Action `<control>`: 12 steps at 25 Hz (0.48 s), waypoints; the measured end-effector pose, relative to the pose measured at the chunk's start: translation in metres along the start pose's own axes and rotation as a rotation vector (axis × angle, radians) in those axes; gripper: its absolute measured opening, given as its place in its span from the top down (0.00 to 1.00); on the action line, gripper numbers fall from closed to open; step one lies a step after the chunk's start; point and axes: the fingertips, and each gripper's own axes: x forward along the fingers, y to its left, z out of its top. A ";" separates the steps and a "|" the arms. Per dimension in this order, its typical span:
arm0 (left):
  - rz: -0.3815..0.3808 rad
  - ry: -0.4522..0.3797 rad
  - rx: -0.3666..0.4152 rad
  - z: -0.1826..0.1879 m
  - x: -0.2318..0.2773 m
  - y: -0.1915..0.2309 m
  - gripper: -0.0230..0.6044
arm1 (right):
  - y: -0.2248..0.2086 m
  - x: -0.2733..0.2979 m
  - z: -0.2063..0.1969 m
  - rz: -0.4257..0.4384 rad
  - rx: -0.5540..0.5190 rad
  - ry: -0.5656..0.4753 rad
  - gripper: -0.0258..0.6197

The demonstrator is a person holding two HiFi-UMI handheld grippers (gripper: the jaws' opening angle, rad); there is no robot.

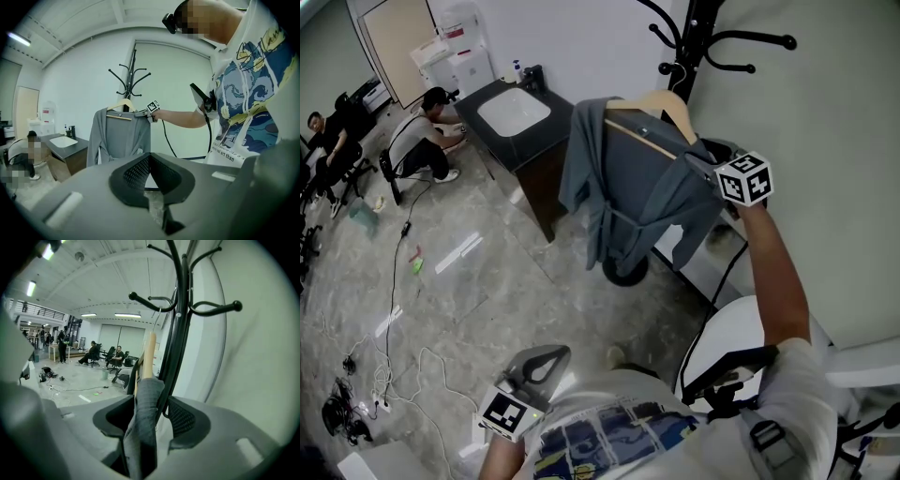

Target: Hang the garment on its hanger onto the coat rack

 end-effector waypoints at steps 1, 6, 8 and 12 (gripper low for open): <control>-0.003 -0.001 0.000 -0.002 -0.006 -0.001 0.96 | 0.000 -0.008 0.004 -0.023 0.004 -0.013 0.62; -0.036 -0.005 0.012 -0.013 -0.036 -0.005 0.96 | 0.018 -0.055 0.013 -0.142 -0.009 -0.060 0.60; -0.059 -0.008 0.019 -0.018 -0.046 -0.009 0.96 | 0.038 -0.074 0.008 -0.173 -0.020 -0.061 0.60; -0.102 -0.023 0.031 -0.022 -0.072 -0.021 0.96 | 0.104 -0.111 -0.008 -0.180 -0.019 -0.059 0.61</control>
